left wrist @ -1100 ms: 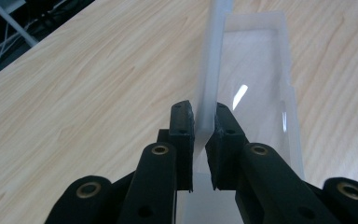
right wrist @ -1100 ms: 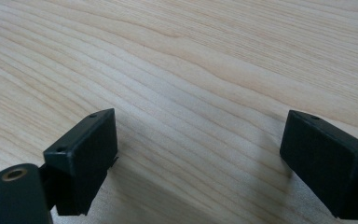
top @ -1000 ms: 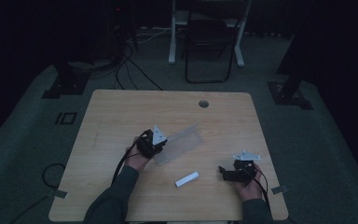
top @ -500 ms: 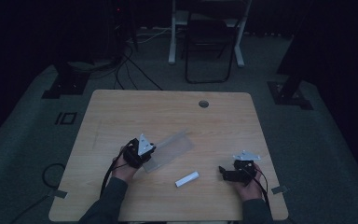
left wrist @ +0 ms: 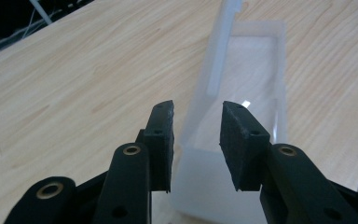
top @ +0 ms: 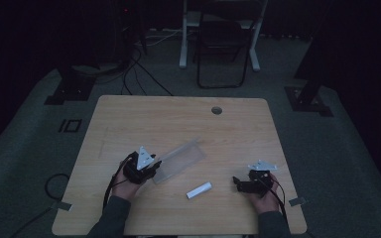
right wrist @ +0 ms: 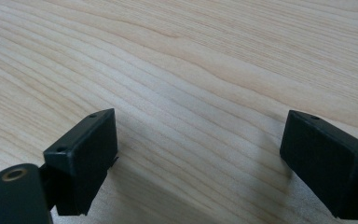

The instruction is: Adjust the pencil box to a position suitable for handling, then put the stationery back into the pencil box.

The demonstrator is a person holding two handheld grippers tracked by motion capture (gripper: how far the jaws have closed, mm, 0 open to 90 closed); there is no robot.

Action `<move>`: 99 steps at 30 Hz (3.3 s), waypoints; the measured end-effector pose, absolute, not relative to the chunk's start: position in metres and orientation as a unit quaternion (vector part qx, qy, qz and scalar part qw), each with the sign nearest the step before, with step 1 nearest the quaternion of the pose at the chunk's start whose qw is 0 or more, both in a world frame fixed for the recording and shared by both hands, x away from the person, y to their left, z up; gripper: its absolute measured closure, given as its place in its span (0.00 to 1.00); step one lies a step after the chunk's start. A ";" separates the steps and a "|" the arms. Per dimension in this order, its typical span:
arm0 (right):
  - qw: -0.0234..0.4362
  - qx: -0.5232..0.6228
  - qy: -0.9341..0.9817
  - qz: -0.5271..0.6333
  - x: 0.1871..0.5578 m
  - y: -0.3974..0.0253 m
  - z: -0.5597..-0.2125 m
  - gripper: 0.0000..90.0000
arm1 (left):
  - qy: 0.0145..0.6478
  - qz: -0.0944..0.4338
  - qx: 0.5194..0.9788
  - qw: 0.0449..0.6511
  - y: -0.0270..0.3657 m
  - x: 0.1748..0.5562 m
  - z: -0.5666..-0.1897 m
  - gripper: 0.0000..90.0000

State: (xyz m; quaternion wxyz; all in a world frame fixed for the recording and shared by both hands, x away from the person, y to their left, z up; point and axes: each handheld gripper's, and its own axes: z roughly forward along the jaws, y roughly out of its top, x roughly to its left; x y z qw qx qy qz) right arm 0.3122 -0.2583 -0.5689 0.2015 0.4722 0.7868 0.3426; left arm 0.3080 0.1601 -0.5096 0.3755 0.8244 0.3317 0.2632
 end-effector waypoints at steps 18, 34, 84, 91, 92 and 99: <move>0.202 0.472 0.787 0.343 0.312 -0.258 -0.569 0.12 | 0.310 0.216 0.827 0.415 0.146 0.290 -0.498 0.66; 0.202 0.472 0.787 0.343 0.312 -0.258 -0.569 0.12 | 0.293 0.186 0.835 0.427 0.127 0.287 -0.496 0.64; 0.202 0.472 0.787 0.343 0.312 -0.258 -0.569 0.12 | 0.262 0.137 0.853 0.430 0.073 0.279 -0.507 0.63; 0.202 0.472 0.787 0.343 0.312 -0.258 -0.569 0.12 | 0.256 0.134 0.857 0.426 0.069 0.278 -0.509 0.63; 0.202 0.472 0.787 0.343 0.312 -0.258 -0.569 0.12 | 0.255 0.133 0.858 0.425 0.068 0.278 -0.509 0.63; 0.202 0.472 0.787 0.343 0.312 -0.258 -0.569 0.12 | 0.253 0.131 0.860 0.424 0.064 0.276 -0.512 0.63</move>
